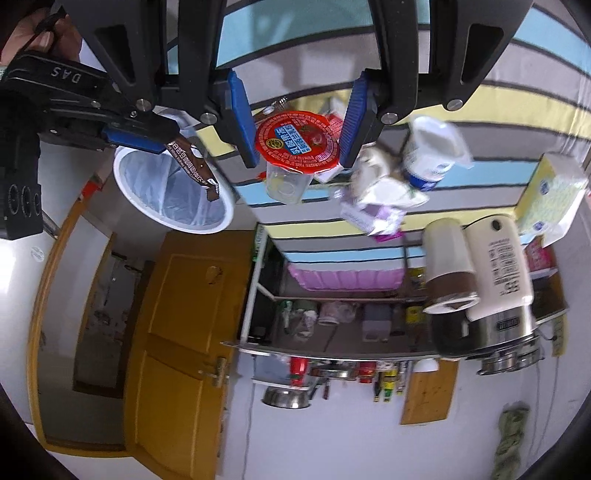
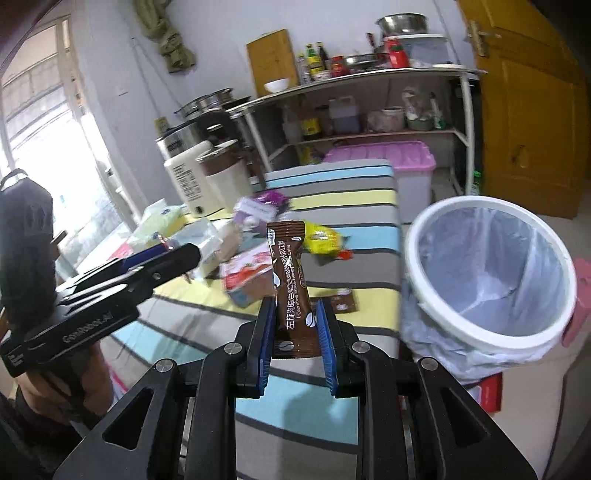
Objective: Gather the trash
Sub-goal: 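Carry the wrapper and lid over the trash bin with both grippers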
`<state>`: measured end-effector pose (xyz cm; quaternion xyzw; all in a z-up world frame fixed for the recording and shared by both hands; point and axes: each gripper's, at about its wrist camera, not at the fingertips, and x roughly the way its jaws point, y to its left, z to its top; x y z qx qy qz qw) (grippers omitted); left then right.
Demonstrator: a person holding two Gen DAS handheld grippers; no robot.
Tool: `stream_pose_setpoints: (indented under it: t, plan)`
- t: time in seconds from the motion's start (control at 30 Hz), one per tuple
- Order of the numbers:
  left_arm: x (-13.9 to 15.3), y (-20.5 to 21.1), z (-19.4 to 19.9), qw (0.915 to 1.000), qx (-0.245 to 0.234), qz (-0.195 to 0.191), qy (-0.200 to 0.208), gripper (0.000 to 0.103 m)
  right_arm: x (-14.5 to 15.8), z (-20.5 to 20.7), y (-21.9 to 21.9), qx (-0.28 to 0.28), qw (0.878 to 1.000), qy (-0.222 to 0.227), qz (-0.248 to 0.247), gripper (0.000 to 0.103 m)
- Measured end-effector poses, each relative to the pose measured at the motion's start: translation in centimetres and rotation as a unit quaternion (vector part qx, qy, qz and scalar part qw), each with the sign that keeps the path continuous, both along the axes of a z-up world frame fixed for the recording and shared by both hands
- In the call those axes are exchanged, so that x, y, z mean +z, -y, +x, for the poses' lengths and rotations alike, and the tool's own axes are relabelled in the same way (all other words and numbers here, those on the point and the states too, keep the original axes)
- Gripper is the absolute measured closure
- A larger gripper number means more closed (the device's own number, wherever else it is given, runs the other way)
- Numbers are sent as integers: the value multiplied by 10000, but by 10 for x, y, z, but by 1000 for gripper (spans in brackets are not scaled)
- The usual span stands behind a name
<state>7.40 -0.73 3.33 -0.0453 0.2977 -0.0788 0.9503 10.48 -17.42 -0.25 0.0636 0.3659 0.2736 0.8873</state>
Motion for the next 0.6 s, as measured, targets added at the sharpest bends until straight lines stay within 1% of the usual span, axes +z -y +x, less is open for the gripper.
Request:
stream_pose_setpoints:
  t: [0.27,0.43,0.6]
  plan:
    - [-6,47,33,9982,-584,-33,-111,58,-9,16,59,-842,9963,-135,-111,79]
    - [-12,81,55,9947,-1004,-14,-200,58,-18,28,90,-1306,9908,-267,-230,79]
    - [-22,113,78,9894,-1399,-121,-369,58,-26,41,113,-1616,9855,-383,-345,79]
